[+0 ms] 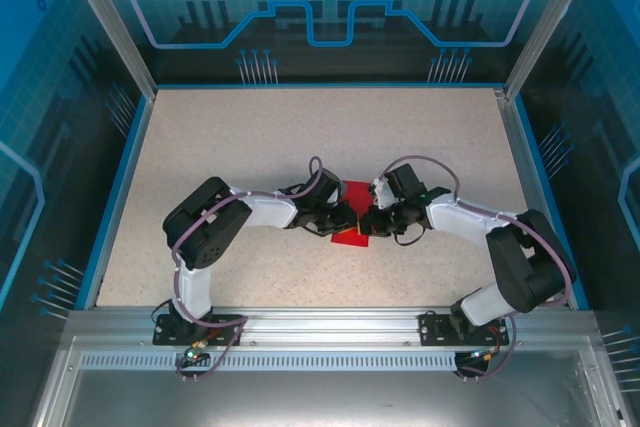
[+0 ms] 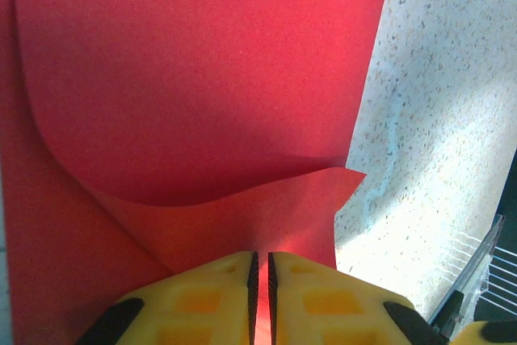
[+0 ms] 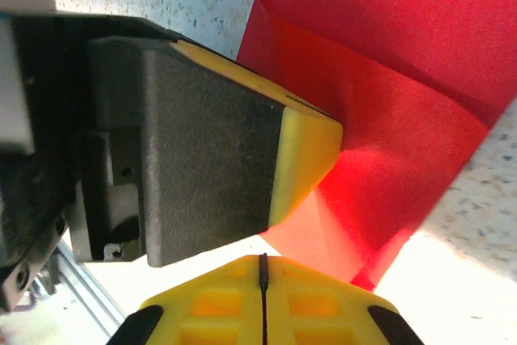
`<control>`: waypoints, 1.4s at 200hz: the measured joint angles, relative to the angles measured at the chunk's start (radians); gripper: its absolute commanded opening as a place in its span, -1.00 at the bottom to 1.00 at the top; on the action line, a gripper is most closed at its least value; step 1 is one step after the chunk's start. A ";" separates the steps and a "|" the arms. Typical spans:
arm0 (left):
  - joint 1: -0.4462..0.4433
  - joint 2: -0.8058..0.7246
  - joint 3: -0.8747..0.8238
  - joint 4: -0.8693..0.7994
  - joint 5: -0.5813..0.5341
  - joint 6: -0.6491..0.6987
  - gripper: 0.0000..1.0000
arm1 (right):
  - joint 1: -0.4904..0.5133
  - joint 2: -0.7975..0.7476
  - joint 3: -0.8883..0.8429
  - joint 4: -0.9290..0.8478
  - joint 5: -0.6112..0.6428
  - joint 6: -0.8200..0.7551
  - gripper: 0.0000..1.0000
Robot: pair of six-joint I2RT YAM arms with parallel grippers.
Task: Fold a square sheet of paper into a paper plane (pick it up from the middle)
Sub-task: Fold the triangle a second time at the center of the table.
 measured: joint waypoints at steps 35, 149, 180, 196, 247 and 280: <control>0.000 0.000 0.000 -0.001 -0.001 0.000 -0.68 | -0.001 0.049 -0.002 0.038 -0.035 0.045 -0.87; 0.001 0.000 0.000 0.001 -0.007 -0.005 -0.68 | -0.016 0.114 -0.020 0.061 -0.019 0.067 -0.85; 0.000 0.000 0.000 0.006 -0.007 -0.008 -0.68 | -0.027 0.131 -0.034 0.073 -0.019 0.062 -0.86; 0.000 0.000 0.000 0.006 -0.007 -0.011 -0.68 | -0.027 0.132 -0.034 0.073 -0.020 0.055 -0.85; -0.001 0.001 0.000 0.008 -0.008 -0.018 -0.68 | -0.034 0.123 -0.034 0.063 -0.028 0.043 -0.79; -0.001 0.001 0.000 0.008 -0.008 -0.019 -0.68 | -0.032 0.083 -0.034 0.046 -0.031 0.043 -0.75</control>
